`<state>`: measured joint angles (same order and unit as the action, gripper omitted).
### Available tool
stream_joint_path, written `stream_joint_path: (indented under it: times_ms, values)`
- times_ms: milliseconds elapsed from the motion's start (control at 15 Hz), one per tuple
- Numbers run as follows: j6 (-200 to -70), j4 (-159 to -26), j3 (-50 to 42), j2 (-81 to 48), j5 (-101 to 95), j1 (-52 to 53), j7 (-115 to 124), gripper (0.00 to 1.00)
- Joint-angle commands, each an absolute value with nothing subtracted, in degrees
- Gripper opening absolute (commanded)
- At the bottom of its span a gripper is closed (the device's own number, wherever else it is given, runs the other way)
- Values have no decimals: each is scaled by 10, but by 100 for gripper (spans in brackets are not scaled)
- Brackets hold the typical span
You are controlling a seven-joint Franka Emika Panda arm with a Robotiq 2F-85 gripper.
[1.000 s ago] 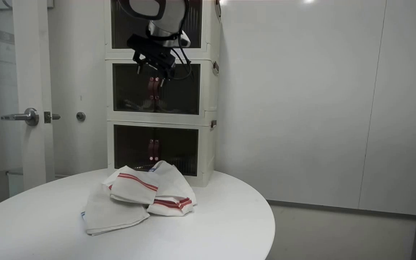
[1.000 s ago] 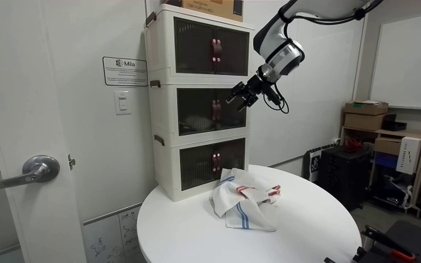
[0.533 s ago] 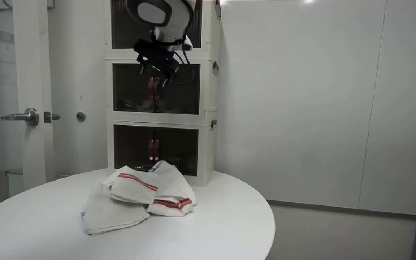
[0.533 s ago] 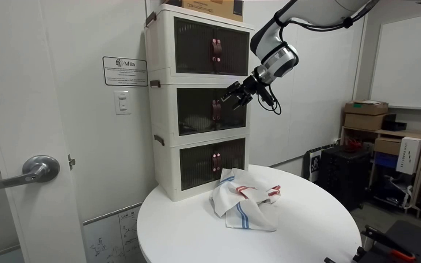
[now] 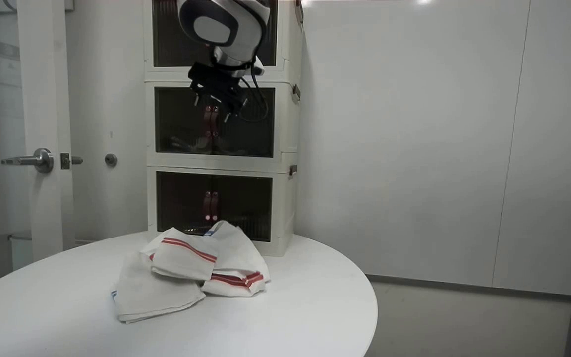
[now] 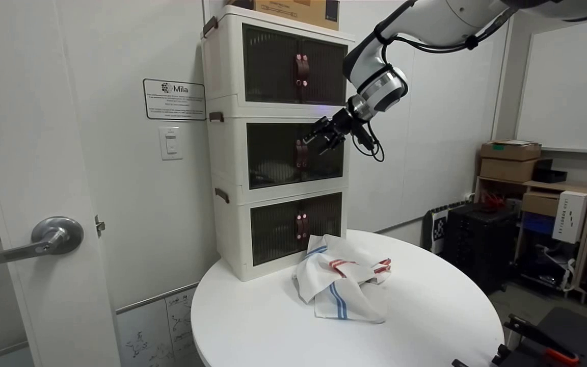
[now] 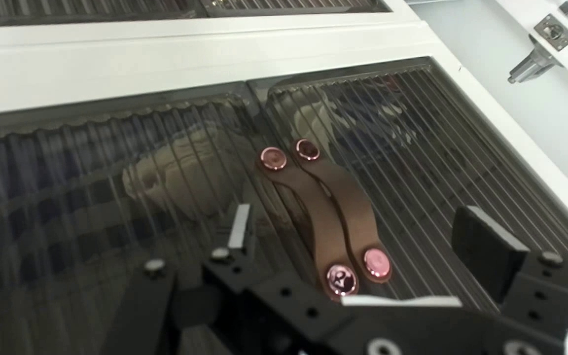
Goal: Open the doors of the second shelf of the cabinet
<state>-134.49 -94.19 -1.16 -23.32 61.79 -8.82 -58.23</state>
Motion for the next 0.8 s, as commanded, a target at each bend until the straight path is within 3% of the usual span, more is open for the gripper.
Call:
stream_joint_path:
  times_ms: [0,733]
  values:
    - [-1345,-940,-8,-233,615,-92,-580,100]
    - [-1319,-969,13,-219,685,-94,-703,100]
